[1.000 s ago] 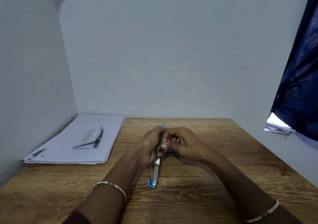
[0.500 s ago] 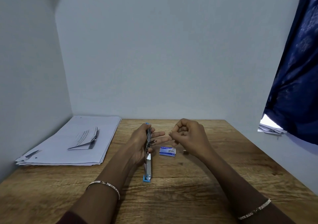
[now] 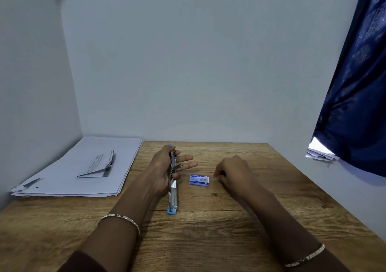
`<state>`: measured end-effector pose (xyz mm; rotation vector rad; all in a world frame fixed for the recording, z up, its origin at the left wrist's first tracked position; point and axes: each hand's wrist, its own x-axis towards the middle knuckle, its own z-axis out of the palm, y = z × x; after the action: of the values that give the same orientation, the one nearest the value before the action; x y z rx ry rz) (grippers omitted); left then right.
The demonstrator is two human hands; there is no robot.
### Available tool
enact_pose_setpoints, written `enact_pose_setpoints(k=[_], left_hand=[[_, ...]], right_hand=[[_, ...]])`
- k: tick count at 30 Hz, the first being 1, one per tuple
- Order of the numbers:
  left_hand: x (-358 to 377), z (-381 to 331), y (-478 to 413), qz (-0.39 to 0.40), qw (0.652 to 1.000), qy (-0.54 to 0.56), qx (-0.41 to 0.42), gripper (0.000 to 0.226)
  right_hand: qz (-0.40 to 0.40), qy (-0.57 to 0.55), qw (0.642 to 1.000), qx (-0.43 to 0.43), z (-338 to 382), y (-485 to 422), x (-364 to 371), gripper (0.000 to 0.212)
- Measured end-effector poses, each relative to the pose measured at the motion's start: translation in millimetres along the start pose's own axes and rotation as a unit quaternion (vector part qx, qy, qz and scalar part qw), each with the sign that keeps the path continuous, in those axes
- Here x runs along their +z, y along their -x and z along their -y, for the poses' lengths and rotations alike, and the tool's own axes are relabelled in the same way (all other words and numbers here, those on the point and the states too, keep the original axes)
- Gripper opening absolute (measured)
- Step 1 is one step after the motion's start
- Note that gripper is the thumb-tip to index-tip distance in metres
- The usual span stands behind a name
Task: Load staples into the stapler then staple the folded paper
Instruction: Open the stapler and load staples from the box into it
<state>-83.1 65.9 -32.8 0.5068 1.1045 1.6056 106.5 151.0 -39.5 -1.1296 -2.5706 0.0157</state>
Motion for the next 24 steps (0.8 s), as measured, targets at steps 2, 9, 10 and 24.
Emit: enact_pose_setpoints(k=[2,9,10,24], left_hand=[[-0.1,0.1,-0.5,0.000,1.000,-0.004,0.000,0.023],[-2.9,-1.8,-2.4,-0.003,1.000,0.000,0.003,0.022],[-3.6,-2.2,-2.6,-0.006,1.000,-0.001,0.004,0.022],[-6.5,-3.8,-4.1,-0.051,0.994,-0.094,0.025,0.010]], right_hand=[[0.012,0.015,1.000,0.007,-0.7,-0.6,-0.2,0.019],[0.017,0.045,0.999,0.023,4.5,4.7,-1.3,0.016],[0.008,0.054,0.998,0.017,7.2,5.8,-1.8,0.018],[-0.016,-0.111,0.993,-0.048,30.6,5.2,18.1,0.033]])
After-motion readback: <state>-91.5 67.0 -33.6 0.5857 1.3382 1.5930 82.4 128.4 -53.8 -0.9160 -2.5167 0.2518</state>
